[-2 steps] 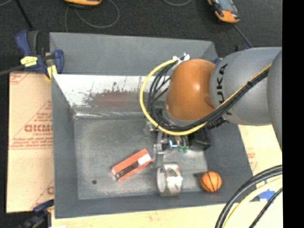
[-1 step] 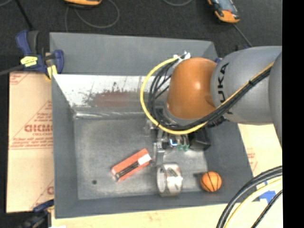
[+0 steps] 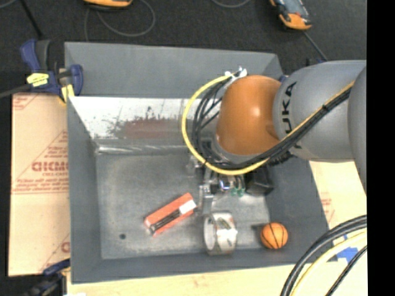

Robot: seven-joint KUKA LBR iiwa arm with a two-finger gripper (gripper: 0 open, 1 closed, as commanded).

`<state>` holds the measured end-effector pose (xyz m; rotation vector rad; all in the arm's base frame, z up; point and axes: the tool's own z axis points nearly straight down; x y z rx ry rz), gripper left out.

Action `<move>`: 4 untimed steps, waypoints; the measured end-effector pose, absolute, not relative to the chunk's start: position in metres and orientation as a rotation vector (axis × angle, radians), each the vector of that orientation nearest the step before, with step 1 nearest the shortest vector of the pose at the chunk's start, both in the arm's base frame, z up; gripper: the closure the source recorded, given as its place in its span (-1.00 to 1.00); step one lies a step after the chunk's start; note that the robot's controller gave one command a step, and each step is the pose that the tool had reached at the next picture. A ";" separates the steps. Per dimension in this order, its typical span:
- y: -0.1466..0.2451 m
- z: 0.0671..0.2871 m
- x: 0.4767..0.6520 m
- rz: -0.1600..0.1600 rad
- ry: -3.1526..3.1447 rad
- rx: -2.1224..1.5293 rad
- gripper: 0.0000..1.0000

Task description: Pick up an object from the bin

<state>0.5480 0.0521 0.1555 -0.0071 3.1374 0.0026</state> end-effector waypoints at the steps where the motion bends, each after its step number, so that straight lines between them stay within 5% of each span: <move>1: 0.070 0.113 0.537 -0.001 3.124 -0.253 -1.00; 2: 0.091 0.070 0.514 0.002 3.136 -0.147 1.00; 3: 0.091 0.070 0.514 0.002 3.136 -0.146 1.00; 4: 0.082 0.201 0.540 -0.001 3.134 -0.199 1.00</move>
Offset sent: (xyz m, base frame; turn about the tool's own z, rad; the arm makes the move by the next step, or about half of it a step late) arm -0.0345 0.0393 -0.0855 -0.0894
